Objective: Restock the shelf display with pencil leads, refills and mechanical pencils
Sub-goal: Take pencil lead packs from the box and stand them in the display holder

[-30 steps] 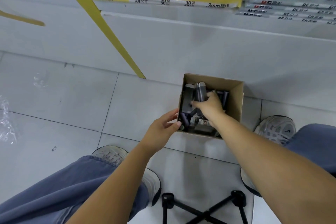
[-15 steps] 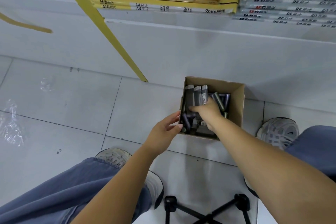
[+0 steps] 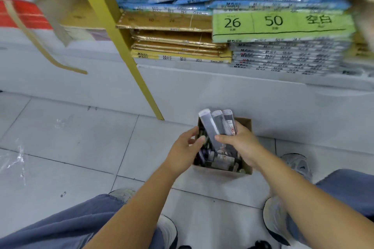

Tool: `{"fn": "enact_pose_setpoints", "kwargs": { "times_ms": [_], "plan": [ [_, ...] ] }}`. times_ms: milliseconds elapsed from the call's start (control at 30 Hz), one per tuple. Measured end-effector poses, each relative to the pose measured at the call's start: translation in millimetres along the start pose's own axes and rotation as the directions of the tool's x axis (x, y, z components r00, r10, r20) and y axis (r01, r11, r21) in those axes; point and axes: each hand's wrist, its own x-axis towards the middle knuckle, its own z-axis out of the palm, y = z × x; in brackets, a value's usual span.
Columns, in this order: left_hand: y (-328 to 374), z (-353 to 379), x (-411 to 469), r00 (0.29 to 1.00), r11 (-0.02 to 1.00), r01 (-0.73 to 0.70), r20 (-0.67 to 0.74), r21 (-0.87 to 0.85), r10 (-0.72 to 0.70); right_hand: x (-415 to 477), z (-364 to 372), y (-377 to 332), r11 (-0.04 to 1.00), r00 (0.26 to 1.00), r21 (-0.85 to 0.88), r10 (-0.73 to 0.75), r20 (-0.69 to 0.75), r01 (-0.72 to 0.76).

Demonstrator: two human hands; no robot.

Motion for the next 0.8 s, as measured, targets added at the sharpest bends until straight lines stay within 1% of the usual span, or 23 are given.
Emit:
{"fn": "enact_pose_setpoints", "kwargs": {
  "times_ms": [100, 167, 233, 333, 400, 500, 567, 633, 667, 733, 800],
  "plan": [
    [41, -9, -9, 0.993, 0.973, 0.001, 0.113, -0.230, 0.025, -23, 9, -37, 0.993, 0.991, 0.048, -0.111, 0.078, 0.108],
    [66, -18, -17, 0.980, 0.917, 0.031, 0.192, -0.397, 0.049, -37, 13, -65, 0.982, 0.977, 0.071, -0.182, 0.107, 0.175],
    [91, -27, -25, 0.964, 0.859, 0.051, 0.251, -0.510, 0.092, -50, 17, -95, 0.968, 0.961, 0.073, -0.247, 0.128, 0.239],
    [132, -42, -39, 0.942, 0.808, 0.008, 0.276, -0.590, 0.192, -69, 23, -142, 0.939, 0.926, 0.041, -0.343, 0.161, 0.341],
    [162, -56, -48, 0.933, 0.780, -0.040, 0.256, -0.624, 0.252, -80, 27, -178, 0.908, 0.893, -0.010, -0.409, 0.188, 0.419],
    [206, -78, -62, 0.933, 0.761, -0.110, 0.197, -0.639, 0.301, -94, 32, -229, 0.850, 0.844, -0.102, -0.487, 0.225, 0.517],
    [232, -91, -68, 0.925, 0.753, -0.174, 0.157, -0.635, 0.346, -100, 35, -259, 0.790, 0.804, -0.177, -0.541, 0.248, 0.587],
    [254, -102, -74, 0.911, 0.733, -0.221, 0.133, -0.643, 0.391, -103, 37, -287, 0.703, 0.759, -0.287, -0.596, 0.260, 0.650],
    [262, -106, -75, 0.905, 0.728, -0.236, 0.127, -0.643, 0.405, -102, 37, -298, 0.636, 0.735, -0.375, -0.630, 0.251, 0.674],
    [272, -112, -74, 0.901, 0.727, -0.260, 0.111, -0.636, 0.420, -95, 36, -312, 0.481, 0.685, -0.565, -0.692, 0.226, 0.671],
    [273, -113, -69, 0.904, 0.727, -0.277, 0.085, -0.628, 0.419, -88, 38, -316, 0.379, 0.624, -0.637, -0.753, 0.210, 0.672]
  ]
}}
